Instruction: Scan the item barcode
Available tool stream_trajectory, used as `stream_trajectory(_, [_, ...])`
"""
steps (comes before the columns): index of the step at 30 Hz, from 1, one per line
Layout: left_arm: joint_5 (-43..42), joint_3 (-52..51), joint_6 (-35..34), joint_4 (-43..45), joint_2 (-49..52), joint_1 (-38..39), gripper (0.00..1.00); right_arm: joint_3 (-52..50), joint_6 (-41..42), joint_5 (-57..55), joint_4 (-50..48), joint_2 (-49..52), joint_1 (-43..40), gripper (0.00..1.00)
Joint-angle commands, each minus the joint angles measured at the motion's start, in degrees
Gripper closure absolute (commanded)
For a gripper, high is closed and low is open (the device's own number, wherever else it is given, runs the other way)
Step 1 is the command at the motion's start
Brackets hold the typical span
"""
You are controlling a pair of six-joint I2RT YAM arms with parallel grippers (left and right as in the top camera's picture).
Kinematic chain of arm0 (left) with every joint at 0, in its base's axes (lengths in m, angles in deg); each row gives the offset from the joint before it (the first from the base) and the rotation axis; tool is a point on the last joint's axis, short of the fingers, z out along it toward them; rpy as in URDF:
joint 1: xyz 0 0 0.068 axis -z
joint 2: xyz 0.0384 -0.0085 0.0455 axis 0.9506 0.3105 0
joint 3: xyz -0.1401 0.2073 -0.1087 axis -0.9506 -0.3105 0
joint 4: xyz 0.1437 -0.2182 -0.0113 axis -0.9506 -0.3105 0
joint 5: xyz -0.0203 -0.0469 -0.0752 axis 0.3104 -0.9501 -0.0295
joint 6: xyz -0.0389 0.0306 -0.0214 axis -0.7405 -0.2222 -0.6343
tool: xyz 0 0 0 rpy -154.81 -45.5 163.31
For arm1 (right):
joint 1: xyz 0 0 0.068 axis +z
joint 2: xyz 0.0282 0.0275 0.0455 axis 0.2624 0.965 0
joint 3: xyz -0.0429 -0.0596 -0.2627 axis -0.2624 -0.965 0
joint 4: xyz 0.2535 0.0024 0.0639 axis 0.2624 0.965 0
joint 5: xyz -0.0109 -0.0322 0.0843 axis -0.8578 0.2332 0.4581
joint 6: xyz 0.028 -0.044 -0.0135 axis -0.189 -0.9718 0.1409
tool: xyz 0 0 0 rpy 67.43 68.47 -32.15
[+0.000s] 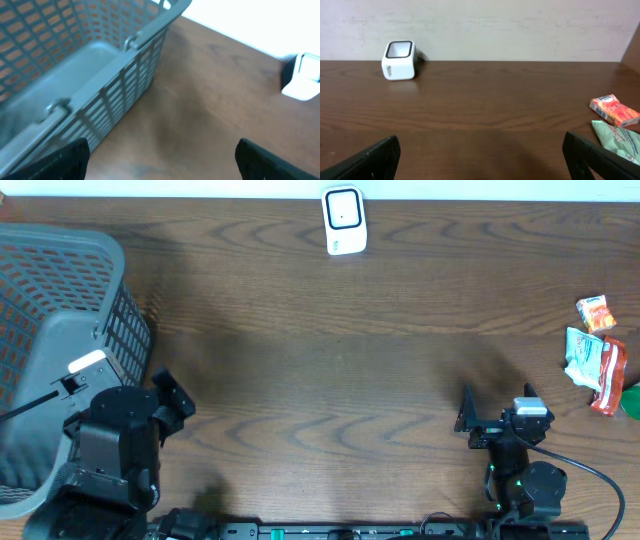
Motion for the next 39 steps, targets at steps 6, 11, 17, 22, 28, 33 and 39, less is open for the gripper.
stream_trajectory(6, [2.03,-22.91,-0.09,24.7,-10.75,-1.51,0.07,-0.24,-0.83,0.24,-0.02,-0.39,0.35,0.01])
stream_trajectory(11, [-0.48,-40.3,0.37,45.66,-20.59,-4.59,0.07,-0.24,-0.83,0.24,-0.02,-0.39,0.35,0.01])
stream_trajectory(17, [-5.51,-53.72,3.02,58.8,-28.85,-7.67,0.07,-0.22,-0.83,0.24,-0.02,-0.39,0.35,0.01])
stream_trajectory(22, [-8.11,-57.72,5.66,62.1,-32.13,-9.79,0.07,-0.22,-0.83,0.24,0.0,-0.39,0.35,0.01])
stream_trajectory(28, [-16.44,-58.07,17.33,61.92,-34.62,-13.73,0.07,-0.22,-0.83,0.24,-0.02,-0.39,0.35,0.01])
stream_trajectory(33, [-17.33,-59.39,19.76,59.65,-36.61,-14.91,0.07,-0.22,-0.83,0.24,-0.02,-0.39,0.35,0.01])
stream_trajectory(39, [-17.33,-63.25,20.17,59.69,-40.33,-15.23,0.07,-0.24,-0.83,0.24,-0.02,-0.39,0.35,0.01])
